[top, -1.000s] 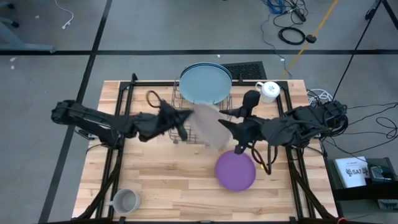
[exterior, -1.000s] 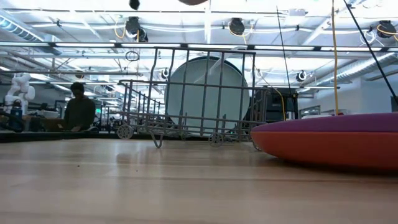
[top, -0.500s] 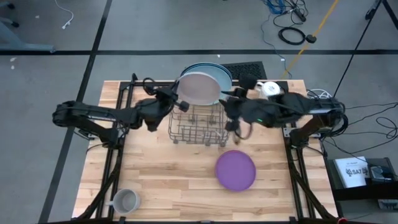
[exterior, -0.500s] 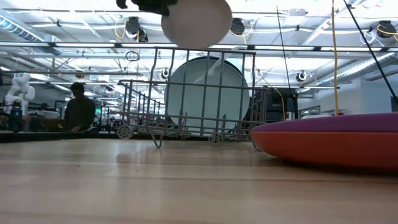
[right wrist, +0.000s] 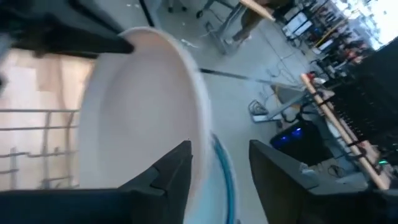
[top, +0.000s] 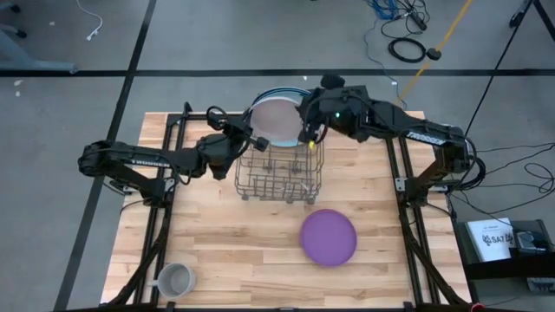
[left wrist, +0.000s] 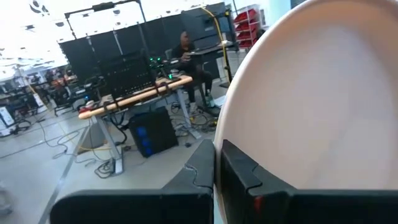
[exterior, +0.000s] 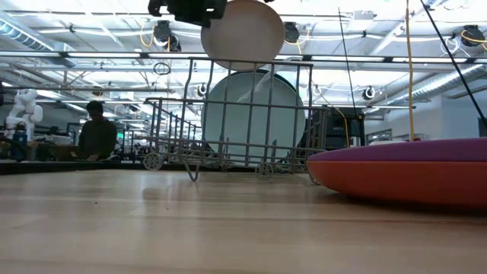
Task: Sort dishes
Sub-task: Put the small gray plate into the dish rack
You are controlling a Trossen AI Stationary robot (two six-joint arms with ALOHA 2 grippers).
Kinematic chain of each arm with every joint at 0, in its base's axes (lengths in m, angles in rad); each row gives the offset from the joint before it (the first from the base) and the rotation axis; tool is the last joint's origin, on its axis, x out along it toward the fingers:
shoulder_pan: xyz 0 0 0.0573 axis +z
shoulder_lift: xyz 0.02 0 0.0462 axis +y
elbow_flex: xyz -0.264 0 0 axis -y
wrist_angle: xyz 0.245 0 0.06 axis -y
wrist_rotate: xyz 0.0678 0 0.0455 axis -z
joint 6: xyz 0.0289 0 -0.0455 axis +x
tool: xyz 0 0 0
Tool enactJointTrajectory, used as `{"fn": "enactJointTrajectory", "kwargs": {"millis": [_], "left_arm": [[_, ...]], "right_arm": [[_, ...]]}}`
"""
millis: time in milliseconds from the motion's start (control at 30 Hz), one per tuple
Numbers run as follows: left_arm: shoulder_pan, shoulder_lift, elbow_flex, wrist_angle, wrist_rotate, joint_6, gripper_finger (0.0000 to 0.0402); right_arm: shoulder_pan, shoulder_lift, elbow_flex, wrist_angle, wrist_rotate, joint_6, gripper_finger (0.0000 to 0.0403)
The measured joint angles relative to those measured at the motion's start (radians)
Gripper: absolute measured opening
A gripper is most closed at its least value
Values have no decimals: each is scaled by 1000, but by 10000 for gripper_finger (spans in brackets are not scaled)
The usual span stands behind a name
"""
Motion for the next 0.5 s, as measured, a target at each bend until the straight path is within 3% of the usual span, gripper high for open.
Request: {"fn": "enactJointTrajectory", "kwargs": {"millis": [267,500], "left_arm": [[0,1,0,39,10,19,7],[-16,2,0,90,47,43,7]], "right_arm": [[-94,9,0,-20,-255,33,205],[-172,19,0,-34,-472,37,173]]}}
